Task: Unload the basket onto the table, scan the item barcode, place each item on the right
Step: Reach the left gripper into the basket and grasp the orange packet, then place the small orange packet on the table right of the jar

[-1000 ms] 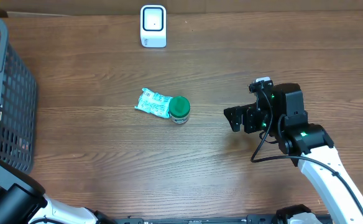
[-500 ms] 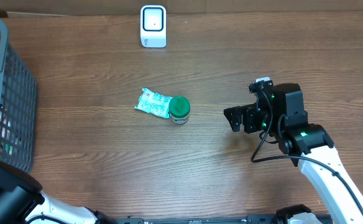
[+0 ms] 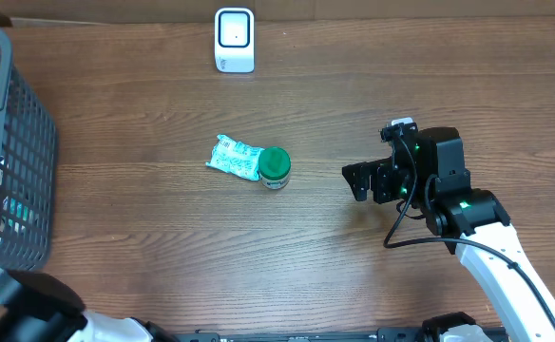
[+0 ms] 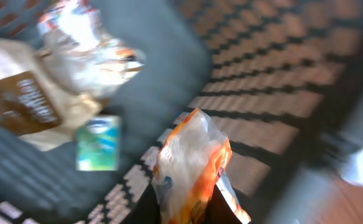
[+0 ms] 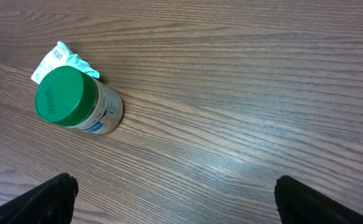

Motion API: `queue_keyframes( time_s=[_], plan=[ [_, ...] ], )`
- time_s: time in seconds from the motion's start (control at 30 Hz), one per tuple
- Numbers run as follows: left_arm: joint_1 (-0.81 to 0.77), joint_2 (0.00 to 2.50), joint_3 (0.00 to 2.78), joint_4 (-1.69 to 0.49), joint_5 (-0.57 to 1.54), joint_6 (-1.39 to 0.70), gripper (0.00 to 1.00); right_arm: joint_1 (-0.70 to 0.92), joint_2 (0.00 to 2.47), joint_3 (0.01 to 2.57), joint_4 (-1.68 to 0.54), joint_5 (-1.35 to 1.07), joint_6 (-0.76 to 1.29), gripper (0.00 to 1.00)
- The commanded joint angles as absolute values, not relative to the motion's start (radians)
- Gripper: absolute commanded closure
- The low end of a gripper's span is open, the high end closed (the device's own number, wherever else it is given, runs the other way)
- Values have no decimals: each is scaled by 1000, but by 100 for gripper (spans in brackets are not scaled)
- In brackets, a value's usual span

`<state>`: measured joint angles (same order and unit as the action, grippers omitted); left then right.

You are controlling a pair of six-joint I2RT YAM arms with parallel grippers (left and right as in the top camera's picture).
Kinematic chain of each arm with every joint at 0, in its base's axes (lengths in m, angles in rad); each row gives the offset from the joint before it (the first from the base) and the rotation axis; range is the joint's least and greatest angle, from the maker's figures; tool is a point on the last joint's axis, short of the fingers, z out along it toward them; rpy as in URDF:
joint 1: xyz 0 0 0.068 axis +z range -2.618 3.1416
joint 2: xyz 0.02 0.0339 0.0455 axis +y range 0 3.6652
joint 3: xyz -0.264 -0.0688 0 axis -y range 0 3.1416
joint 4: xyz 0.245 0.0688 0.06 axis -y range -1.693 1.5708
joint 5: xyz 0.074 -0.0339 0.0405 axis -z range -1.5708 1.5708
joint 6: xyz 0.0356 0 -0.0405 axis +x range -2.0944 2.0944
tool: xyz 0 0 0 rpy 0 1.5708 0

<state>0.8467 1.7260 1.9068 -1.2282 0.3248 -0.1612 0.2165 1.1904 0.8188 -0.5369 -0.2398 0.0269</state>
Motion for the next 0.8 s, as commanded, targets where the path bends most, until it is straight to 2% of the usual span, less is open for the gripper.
queue_keyframes(
  time_s=[0.0, 0.17, 0.3, 0.4, 0.77],
  plan=[
    [771, 1575, 1929, -1235, 423, -99, 96, 214, 1190, 838, -533, -249, 30, 0],
    [537, 1460, 1924, -1269, 419, -49, 95, 214, 1190, 838, -532, -249, 30, 0],
    [271, 1476, 1856, -1277, 391, -22, 95, 214, 1190, 838, -525, -249, 30, 0],
    [138, 1517, 1783, -1245, 391, -22, 96, 214, 1190, 838, -526, -249, 30, 0],
    [-279, 1805, 1665, -886, 492, -36, 95, 214, 1190, 838, -529, -249, 31, 0]
  ],
)
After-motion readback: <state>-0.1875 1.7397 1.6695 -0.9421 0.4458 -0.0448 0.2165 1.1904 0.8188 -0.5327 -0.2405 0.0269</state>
